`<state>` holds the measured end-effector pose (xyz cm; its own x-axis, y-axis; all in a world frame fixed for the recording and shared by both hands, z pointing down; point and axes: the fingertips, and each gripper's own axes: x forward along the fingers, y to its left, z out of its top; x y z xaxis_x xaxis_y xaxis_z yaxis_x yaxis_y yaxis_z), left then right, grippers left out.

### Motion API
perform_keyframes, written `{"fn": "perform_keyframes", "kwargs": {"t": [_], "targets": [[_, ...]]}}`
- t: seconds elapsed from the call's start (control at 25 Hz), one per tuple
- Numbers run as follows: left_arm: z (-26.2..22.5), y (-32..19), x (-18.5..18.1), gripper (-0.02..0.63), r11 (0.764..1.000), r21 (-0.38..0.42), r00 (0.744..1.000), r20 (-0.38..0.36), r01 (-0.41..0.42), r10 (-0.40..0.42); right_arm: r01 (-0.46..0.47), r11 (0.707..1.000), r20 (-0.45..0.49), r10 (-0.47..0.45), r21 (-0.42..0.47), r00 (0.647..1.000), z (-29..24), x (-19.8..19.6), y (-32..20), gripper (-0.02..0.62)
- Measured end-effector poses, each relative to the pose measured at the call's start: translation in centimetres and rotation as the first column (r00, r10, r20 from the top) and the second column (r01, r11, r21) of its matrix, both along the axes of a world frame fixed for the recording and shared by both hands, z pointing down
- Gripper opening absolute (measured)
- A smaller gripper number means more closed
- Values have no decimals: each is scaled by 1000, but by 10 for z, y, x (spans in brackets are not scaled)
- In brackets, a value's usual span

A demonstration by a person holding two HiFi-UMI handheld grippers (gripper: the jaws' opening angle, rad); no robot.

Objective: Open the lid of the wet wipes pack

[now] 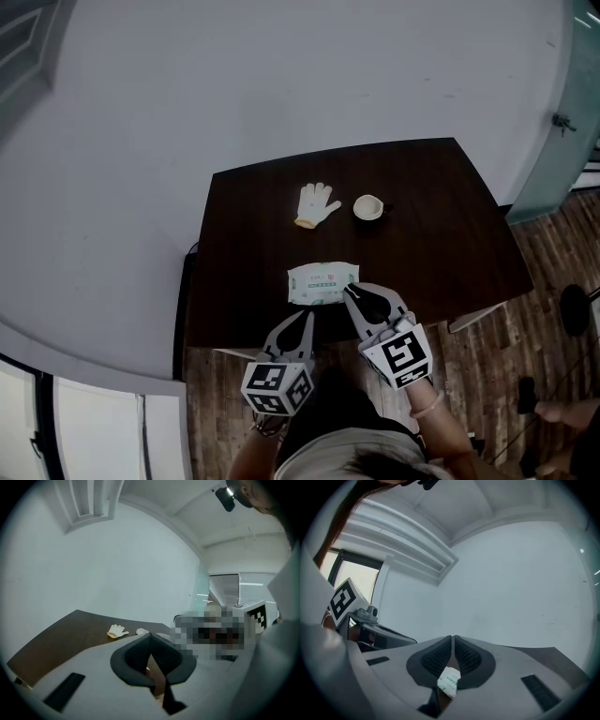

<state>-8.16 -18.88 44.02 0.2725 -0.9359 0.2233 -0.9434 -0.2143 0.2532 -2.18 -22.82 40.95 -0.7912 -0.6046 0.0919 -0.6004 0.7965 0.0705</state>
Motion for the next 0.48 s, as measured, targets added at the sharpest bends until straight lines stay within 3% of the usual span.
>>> {"fn": "perform_keyframes", "kwargs": {"t": [0.48], "targets": [[51, -44, -22, 14, 995, -42, 996, 18, -86, 86, 52, 999, -132, -54, -16, 990, 48, -54, -29, 40]]}}
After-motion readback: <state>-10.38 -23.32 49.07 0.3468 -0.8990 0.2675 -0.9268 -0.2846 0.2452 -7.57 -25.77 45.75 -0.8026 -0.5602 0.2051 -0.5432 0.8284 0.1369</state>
